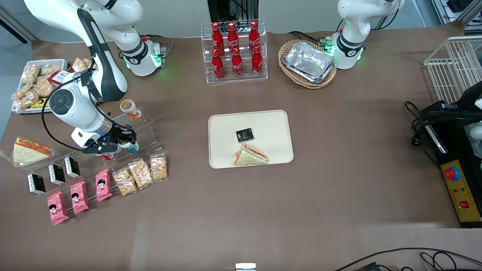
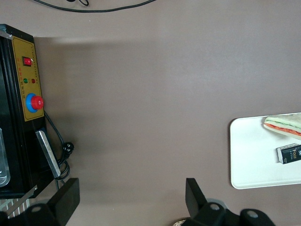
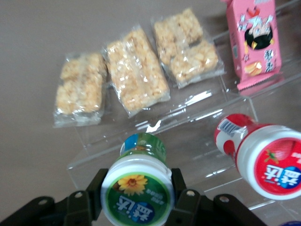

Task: Place green gum on tray
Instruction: 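Lift the green gum bottle and carry it to the cream tray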

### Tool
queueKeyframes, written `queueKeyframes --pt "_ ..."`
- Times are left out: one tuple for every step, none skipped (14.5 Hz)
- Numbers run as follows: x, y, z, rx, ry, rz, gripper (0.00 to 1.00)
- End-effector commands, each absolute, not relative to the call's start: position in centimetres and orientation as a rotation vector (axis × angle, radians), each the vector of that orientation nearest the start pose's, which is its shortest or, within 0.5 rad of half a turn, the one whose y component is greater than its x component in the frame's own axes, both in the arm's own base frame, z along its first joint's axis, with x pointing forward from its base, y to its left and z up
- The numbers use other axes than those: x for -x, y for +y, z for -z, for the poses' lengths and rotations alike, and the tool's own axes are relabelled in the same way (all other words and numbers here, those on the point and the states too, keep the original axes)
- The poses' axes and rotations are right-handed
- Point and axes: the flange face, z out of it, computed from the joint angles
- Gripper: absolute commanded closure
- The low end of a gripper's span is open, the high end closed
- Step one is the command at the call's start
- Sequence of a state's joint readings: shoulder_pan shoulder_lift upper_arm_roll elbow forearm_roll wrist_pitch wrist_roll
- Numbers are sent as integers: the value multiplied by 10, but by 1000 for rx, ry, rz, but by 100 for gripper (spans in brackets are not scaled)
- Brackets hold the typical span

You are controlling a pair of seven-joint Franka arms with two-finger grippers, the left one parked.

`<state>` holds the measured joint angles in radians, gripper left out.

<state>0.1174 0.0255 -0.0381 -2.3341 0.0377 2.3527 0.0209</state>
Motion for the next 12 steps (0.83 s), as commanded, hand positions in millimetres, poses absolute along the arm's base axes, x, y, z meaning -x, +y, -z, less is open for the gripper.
queueKeyframes --pt "-509 44 -393 3104 -65 -24 62" --pt "-513 45 -418 3103 -74 -79 62" --pt "-517 45 -445 3101 -77 -136 62" --pt "-519 45 -470 3098 -82 -193 63" --pt "-521 48 -494 3096 -81 -217 63" --pt "-522 50 -517 3090 -77 -227 63" --pt "-521 54 -540 3086 -80 -233 63" --pt "-518 71 -561 3088 -91 -238 63" --pt "-513 89 -580 3086 -63 -249 63" --pt "-508 105 -594 3083 -8 -260 63" --pt "-500 132 -607 3081 26 -257 63" --pt "-491 162 -616 3080 63 -251 63"
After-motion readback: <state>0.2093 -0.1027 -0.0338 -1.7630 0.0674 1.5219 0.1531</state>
